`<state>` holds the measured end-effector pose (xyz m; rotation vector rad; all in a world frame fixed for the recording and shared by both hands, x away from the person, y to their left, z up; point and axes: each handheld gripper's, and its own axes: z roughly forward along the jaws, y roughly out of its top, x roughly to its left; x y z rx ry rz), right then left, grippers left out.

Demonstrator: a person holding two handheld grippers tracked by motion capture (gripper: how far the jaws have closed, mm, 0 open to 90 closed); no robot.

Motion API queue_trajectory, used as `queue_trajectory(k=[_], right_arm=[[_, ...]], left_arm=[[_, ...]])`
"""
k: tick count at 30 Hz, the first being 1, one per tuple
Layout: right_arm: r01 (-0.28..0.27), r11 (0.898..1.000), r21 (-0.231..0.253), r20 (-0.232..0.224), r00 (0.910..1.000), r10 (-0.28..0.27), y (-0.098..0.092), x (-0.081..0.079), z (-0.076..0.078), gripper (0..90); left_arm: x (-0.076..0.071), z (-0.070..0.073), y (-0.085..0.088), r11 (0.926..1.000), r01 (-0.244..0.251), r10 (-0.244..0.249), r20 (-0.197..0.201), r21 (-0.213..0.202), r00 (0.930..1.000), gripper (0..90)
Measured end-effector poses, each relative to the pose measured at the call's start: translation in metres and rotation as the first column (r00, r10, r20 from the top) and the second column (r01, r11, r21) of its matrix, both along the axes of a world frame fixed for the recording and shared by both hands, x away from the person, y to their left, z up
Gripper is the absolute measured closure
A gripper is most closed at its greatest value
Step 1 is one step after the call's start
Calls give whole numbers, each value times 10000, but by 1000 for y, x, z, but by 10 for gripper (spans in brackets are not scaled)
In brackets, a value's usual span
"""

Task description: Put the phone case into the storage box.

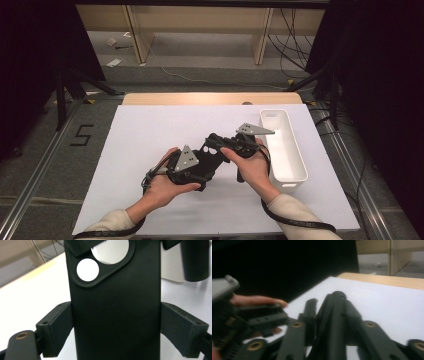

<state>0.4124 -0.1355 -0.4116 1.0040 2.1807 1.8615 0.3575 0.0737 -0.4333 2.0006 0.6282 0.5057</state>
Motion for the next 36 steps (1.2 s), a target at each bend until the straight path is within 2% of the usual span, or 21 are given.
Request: queue_trajectory(k=[2, 3, 4, 5, 6, 7, 9, 17, 21, 26, 36], right_arm=[[-276, 9989, 366, 24, 9996, 276, 1, -3, 6, 776], [-515, 9982, 299, 139, 9986, 511, 2, -5, 9, 781], [-540, 9985, -88, 583, 9968, 544, 3, -7, 13, 782], [-572, 9981, -221, 729, 9956, 587, 4, -8, 15, 782], [-753, 9971, -85, 629, 9951, 756, 3, -8, 17, 782], [-781, 9968, -145, 719, 9943, 789, 3, -8, 19, 782], [-850, 9948, -560, 929, 9916, 900, 3, -8, 21, 782], [-1315, 9837, -1230, 1105, 9832, 1452, -4, -5, 26, 781], [-1692, 9724, -1609, 1282, 9733, 1906, -6, -4, 30, 781], [-2106, 9611, -1789, 1350, 9623, 2361, -9, -2, 33, 781], [-2478, 9489, -1953, 1333, 9519, 2760, -6, -3, 33, 780]], left_arm=[[0, 2, 2, 10000, -56, 56, 176, -2, 9998, 141], [1, 3, 5, 9999, -70, 72, 181, -150, 9998, 225], [3, 3, 6, 9994, 17, -15, 47, -359, 10000, 201], [4, 4, 9, 9990, -77, 82, 108, -429, 9999, 196], [6, 5, 11, 9990, -115, 120, 111, -441, 9999, 196], [7, 5, 14, 9987, -151, 155, 78, -488, 9998, 197], [8, 5, 17, 9983, -204, 206, 35, -542, 9998, 205], [11, 4, 24, 9971, -19, 15, -57, -757, 10000, 221], [12, 3, 26, 9962, 117, -132, -172, -863, 9998, 226], [12, 2, 27, 9961, 218, -239, -236, -850, 9994, 231], [13, -1, 25, 9957, 563, -589, -342, -731, 9977, 248]])
